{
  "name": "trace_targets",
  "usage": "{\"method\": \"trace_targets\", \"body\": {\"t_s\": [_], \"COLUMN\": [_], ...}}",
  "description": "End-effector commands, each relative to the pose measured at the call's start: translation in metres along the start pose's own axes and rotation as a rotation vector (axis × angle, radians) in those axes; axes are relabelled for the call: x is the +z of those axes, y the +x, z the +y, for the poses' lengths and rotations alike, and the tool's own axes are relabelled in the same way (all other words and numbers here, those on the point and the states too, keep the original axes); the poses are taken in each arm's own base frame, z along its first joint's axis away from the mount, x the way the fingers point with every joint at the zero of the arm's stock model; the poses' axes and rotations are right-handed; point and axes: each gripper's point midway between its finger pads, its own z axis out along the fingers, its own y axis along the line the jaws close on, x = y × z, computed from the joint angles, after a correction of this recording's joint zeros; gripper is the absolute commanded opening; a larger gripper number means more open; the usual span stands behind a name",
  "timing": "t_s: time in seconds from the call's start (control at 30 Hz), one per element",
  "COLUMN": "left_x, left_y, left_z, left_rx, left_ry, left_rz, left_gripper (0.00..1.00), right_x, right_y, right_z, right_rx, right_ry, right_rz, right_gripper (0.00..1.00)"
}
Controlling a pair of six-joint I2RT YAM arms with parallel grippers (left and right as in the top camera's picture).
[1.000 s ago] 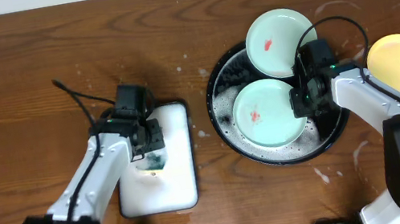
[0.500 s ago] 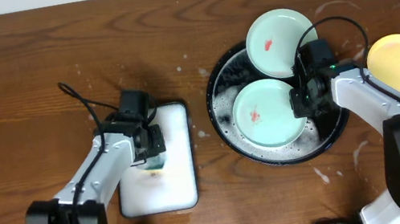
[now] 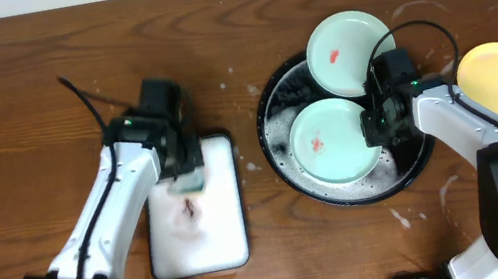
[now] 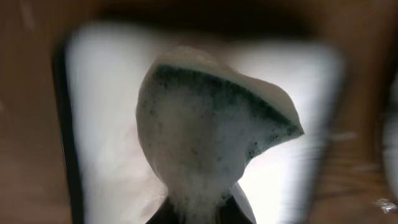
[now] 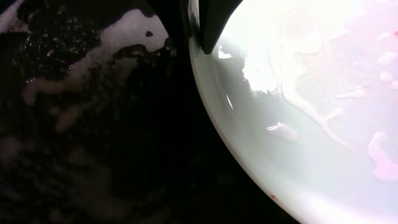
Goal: Clean dirty plates on tray and stack at the side
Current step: 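Carry the sponge with the left gripper onto the light green plate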
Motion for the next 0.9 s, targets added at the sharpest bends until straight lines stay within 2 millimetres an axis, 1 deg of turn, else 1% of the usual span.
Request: {"method": "trace_targets", "body": {"t_s": [0.0, 0.1, 0.2, 0.3, 0.37, 0.5, 0.67, 0.73, 0.8, 0.87], "left_x": [-0.038, -0.042, -0.041, -0.037, -0.028, 0.000, 0.037, 0.051, 0.067, 0.082], "left_y": [-0.021, -0.026, -0.026, -0.017, -0.011, 0.000, 0.022, 0.031, 0.041, 0.049], "left_z": [-0.047, -0.083, -0.116, -0.161, -0.179, -0.202, -0.242, -0.255, -0.259, -0.259], "left_rx": [0.046, 0.079, 0.099, 0.163, 0.162, 0.125, 0.098, 0.094, 0.089, 0.097], "left_ry": [0.145, 0.224, 0.281, 0.382, 0.406, 0.414, 0.516, 0.538, 0.525, 0.499], "left_rz": [-0.106, -0.155, -0.187, -0.180, -0.164, -0.103, 0.025, 0.064, 0.097, 0.124], "left_gripper": [0.08, 0.07, 0.08, 0.07, 0.07, 0.07, 0.07, 0.07, 0.08, 0.08], "right_x": [0.013, 0.012, 0.012, 0.012, 0.012, 0.012, 0.012, 0.012, 0.012, 0.012], "right_y": [0.022, 0.022, 0.022, 0.022, 0.022, 0.022, 0.022, 0.022, 0.023, 0.023], "right_z": [0.023, 0.024, 0.025, 0.025, 0.024, 0.025, 0.024, 0.024, 0.024, 0.024], "right_rx": [-0.057, -0.065, -0.065, -0.064, -0.059, -0.023, -0.011, -0.011, -0.011, -0.011], "right_ry": [-0.136, -0.145, -0.145, -0.145, -0.144, -0.143, -0.142, -0.142, -0.142, -0.142], "right_rz": [0.088, 0.088, 0.089, 0.089, 0.089, 0.092, 0.093, 0.094, 0.095, 0.095], "right_gripper": [0.01, 0.01, 0.01, 0.01, 0.01, 0.01, 0.01, 0.01, 0.01, 0.01]}}
